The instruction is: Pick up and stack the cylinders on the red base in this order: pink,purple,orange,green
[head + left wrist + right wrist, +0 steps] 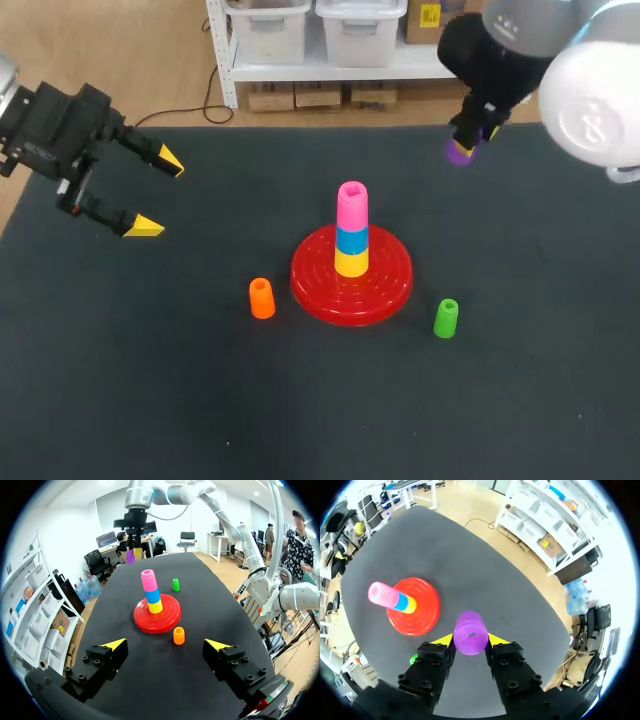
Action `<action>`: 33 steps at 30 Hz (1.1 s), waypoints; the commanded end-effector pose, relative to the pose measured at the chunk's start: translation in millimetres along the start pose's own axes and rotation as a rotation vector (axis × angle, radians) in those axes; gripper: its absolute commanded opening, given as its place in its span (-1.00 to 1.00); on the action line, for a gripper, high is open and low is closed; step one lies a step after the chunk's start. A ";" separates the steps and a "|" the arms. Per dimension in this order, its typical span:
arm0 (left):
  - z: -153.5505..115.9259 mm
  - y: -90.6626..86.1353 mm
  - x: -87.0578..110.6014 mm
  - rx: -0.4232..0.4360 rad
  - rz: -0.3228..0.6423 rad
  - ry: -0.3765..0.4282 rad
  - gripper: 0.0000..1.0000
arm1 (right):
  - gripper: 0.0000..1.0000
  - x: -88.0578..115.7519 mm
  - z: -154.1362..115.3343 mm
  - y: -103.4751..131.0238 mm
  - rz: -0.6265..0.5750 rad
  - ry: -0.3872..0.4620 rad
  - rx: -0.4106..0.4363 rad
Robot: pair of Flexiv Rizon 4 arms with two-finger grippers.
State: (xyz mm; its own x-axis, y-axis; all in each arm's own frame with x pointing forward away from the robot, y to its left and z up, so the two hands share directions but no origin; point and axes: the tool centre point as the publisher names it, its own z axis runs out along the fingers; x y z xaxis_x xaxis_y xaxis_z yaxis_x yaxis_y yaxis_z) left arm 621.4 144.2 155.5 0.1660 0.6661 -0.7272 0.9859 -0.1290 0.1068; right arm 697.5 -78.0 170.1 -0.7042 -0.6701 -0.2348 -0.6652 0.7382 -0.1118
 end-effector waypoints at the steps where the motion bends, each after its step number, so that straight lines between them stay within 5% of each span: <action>1: 0.2 0.8 1.0 0.001 0.001 -0.001 1.00 | -1.00 0.9 -21.9 10.4 -0.029 -0.004 -0.003; 17: 0.2 0.8 1.0 0.001 0.001 -0.001 1.00 | -1.00 -19.0 -58.3 43.2 -0.246 0.046 -0.115; 33: 0.2 0.8 1.0 0.001 0.001 -0.001 1.00 | -1.00 -25.2 -54.2 79.2 -0.330 0.049 -0.089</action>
State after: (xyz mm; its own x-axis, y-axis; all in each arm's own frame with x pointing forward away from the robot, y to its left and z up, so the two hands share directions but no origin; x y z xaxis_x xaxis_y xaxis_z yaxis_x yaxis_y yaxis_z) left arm 621.4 144.3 155.5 0.1658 0.6662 -0.7271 0.9859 -0.1289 0.1068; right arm 654.4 -6.0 221.6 -0.4650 -0.8729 -0.1475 -0.8729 0.4799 -0.0883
